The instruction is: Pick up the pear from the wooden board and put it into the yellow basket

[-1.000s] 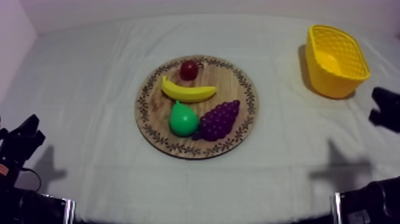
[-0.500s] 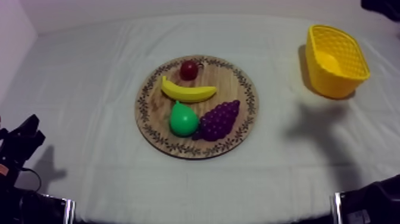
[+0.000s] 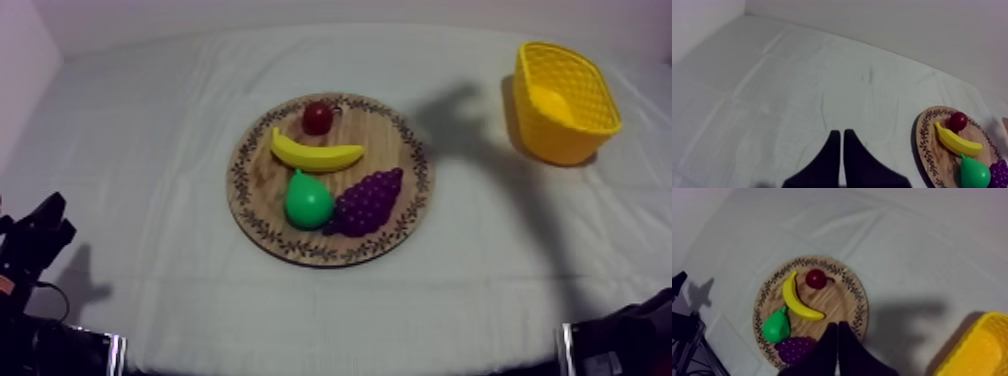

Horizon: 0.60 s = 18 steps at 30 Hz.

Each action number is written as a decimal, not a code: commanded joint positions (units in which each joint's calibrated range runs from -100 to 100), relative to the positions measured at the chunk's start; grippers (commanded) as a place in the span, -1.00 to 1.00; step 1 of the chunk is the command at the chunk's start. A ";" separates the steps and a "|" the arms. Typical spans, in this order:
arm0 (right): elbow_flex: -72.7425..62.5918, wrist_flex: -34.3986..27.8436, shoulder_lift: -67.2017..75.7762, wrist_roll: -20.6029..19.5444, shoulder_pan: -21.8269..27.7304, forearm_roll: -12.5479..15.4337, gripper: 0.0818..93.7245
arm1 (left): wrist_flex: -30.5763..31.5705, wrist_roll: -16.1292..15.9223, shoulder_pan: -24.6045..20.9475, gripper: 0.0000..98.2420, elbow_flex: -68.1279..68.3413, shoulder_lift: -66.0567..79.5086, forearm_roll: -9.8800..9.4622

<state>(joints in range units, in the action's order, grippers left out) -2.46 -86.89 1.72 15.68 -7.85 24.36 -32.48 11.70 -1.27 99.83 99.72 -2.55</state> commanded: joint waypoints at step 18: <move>-4.70 -1.53 -15.78 -9.46 -17.89 -9.85 -1.00 | -0.01 0.00 0.00 -1.00 -0.05 0.02 -0.01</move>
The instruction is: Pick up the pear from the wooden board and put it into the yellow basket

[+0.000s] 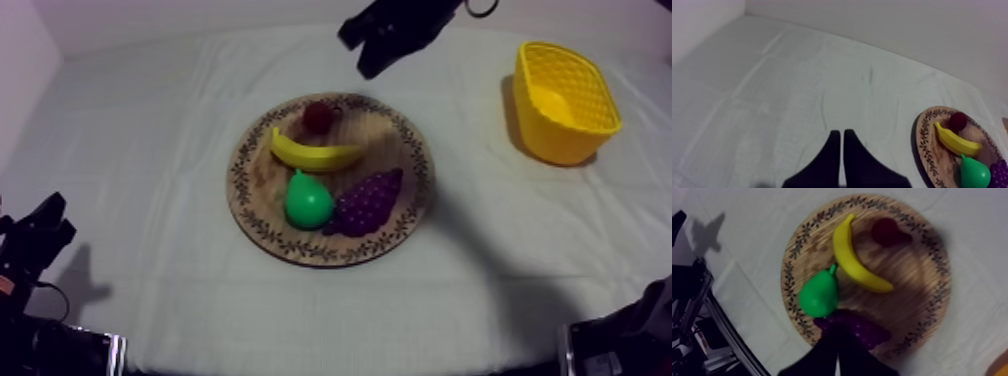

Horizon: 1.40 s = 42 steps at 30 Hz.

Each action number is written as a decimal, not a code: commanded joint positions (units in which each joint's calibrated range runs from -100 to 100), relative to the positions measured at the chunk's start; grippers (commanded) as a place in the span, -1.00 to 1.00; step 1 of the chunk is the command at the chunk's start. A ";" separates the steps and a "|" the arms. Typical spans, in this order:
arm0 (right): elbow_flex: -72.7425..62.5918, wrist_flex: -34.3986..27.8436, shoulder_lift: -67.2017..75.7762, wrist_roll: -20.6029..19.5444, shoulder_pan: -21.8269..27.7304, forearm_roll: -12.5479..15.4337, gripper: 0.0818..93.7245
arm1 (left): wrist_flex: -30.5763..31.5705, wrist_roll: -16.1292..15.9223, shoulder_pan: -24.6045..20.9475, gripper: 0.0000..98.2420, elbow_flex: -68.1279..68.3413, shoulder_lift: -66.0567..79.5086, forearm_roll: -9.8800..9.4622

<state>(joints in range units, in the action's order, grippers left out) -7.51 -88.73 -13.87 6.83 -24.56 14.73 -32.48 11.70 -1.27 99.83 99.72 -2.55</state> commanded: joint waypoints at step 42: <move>-5.97 4.64 -27.00 -6.70 -8.49 -4.60 0.83 | -0.01 0.00 0.00 -1.00 -0.05 0.02 -0.01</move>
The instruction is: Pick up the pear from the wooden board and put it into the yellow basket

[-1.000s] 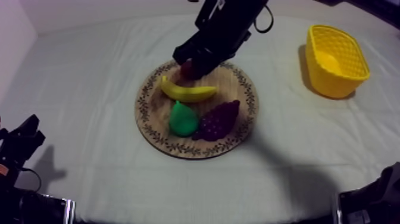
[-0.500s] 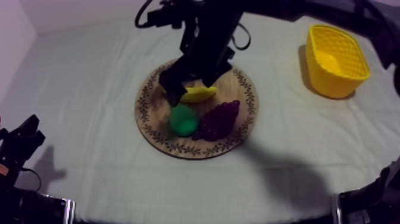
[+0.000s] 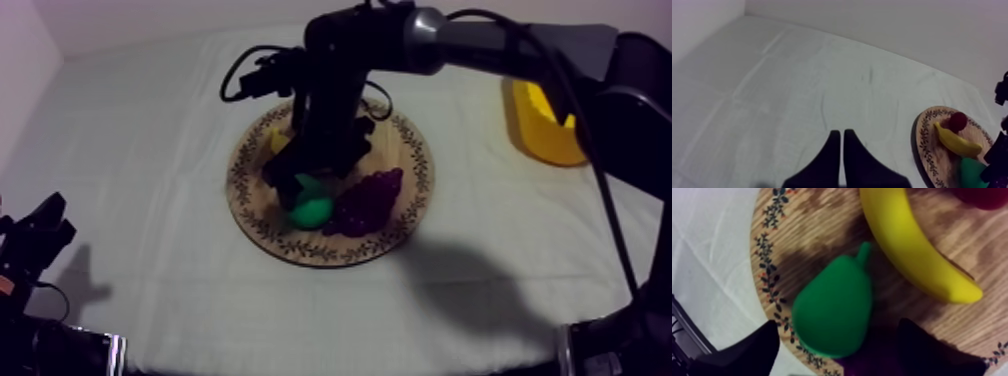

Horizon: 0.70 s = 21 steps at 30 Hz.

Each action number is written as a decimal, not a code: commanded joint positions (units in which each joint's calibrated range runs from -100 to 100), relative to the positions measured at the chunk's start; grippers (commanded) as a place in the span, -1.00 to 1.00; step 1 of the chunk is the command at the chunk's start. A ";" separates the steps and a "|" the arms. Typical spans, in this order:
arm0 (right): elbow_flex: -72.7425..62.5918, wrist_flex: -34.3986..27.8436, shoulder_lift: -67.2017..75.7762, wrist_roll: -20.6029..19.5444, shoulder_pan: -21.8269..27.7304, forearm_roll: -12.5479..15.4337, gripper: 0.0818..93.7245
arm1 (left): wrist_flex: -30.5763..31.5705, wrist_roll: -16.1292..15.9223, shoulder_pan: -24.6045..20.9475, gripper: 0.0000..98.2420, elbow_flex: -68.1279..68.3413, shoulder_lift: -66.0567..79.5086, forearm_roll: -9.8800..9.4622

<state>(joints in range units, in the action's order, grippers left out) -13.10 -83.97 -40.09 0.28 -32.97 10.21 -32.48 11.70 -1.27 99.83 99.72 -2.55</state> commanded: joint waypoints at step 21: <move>-3.40 1.80 -6.82 0.05 -0.33 0.55 0.13 | -0.01 0.00 0.00 -1.00 -0.05 0.02 -0.01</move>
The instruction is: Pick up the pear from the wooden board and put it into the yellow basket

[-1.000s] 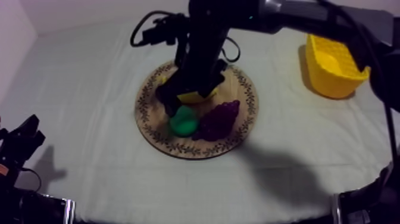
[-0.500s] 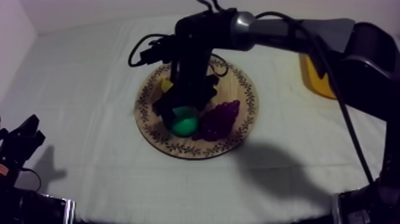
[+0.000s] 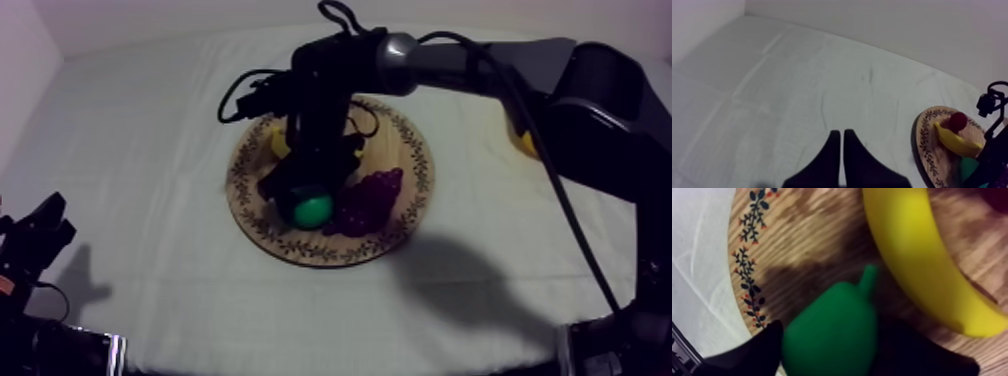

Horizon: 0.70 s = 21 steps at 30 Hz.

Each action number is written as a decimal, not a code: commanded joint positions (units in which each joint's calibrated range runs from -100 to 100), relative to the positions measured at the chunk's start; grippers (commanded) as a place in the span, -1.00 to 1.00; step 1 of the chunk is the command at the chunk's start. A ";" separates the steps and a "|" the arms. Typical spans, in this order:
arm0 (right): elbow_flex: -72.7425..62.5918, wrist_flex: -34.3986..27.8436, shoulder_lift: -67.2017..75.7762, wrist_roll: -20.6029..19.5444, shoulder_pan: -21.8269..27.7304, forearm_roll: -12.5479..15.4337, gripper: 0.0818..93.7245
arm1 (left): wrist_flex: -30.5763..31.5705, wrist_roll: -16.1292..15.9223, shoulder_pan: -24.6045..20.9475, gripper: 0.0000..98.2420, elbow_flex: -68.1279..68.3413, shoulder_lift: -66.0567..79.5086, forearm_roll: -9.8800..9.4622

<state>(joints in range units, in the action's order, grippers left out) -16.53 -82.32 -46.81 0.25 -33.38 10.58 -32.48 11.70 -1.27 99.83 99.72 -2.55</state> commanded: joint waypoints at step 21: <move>4.21 -0.07 21.15 1.28 5.41 -3.31 0.06 | -0.01 0.00 0.00 -1.00 -0.05 0.02 -0.01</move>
<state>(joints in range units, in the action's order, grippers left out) -12.73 -82.72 -30.35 1.20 -29.49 7.39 -32.48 11.70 -1.27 99.83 99.72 -2.55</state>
